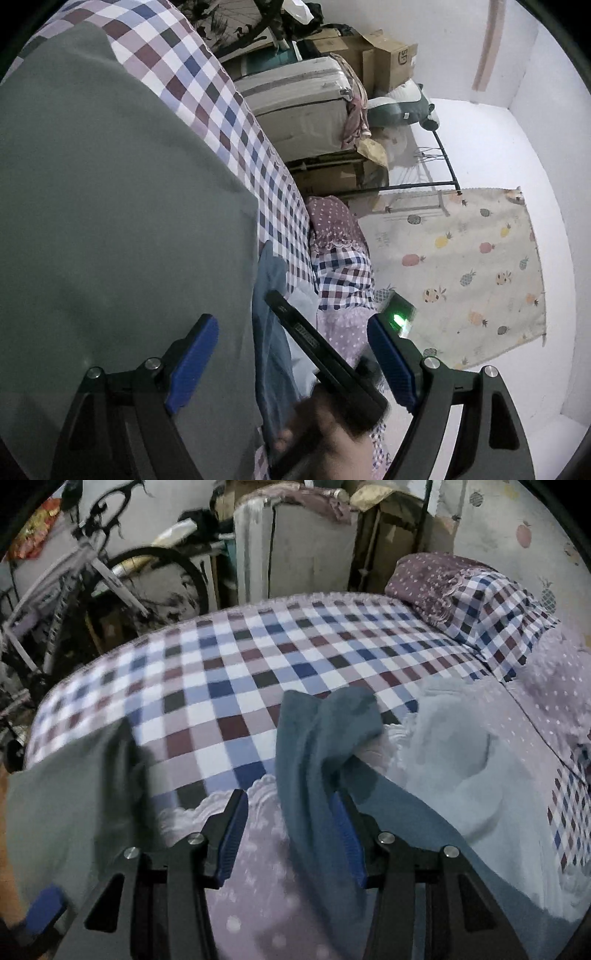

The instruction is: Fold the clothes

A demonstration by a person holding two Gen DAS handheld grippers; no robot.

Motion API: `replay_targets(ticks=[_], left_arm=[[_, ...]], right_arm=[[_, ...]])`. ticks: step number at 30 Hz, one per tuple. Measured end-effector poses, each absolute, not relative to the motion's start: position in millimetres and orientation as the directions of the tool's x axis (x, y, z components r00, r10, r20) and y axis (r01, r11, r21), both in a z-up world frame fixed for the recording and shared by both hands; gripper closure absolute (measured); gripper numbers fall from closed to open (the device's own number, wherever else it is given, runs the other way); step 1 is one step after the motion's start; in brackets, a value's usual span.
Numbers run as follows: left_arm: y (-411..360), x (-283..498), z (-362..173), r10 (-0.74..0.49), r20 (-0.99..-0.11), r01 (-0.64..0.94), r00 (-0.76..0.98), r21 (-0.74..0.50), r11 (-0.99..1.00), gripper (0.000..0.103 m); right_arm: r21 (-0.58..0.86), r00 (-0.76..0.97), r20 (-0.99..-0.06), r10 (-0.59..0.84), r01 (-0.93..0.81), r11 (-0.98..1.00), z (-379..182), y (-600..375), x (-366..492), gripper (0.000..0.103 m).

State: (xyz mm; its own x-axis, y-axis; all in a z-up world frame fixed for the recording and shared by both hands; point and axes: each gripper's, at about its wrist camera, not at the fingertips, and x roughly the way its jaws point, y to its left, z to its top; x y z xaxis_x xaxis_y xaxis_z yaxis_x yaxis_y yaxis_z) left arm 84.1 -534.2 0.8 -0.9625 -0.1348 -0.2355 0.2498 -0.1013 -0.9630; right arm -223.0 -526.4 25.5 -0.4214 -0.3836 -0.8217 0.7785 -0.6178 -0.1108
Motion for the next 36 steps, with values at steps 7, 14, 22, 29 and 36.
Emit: replay_targets(ticks=[7, 14, 22, 29, 36], left_arm=[[-533, 77, 5, -0.118, -0.264, 0.278, -0.957, -0.954, -0.114, 0.018], [-514, 62, 18, -0.063, -0.262, 0.269, -0.963, -0.950, -0.159, 0.018], [-429, 13, 58, 0.138, -0.182, 0.128, -0.973, -0.935, -0.329, 0.018], [-314, -45, 81, 0.385, -0.340, 0.044, -0.858, -0.795, -0.605, 0.018], [-256, -74, 73, 0.322, -0.574, 0.096, -0.753, -0.580, -0.809, 0.018]], right_arm=[[-0.062, -0.463, -0.797, -0.388, 0.701, -0.710, 33, -487, -235, 0.100], [0.172, -0.559, -0.643, -0.524, 0.561, -0.810, 122, -330, -214, 0.100], [0.560, -0.779, -0.411, -0.474, 0.195, -0.805, 150, -63, -138, 0.100], [0.656, -0.896, -0.373, -0.242, -0.070, -0.751, 117, 98, -75, 0.099], [0.626, -0.907, -0.406, -0.111, -0.188, -0.756, 91, 189, -42, 0.099]])
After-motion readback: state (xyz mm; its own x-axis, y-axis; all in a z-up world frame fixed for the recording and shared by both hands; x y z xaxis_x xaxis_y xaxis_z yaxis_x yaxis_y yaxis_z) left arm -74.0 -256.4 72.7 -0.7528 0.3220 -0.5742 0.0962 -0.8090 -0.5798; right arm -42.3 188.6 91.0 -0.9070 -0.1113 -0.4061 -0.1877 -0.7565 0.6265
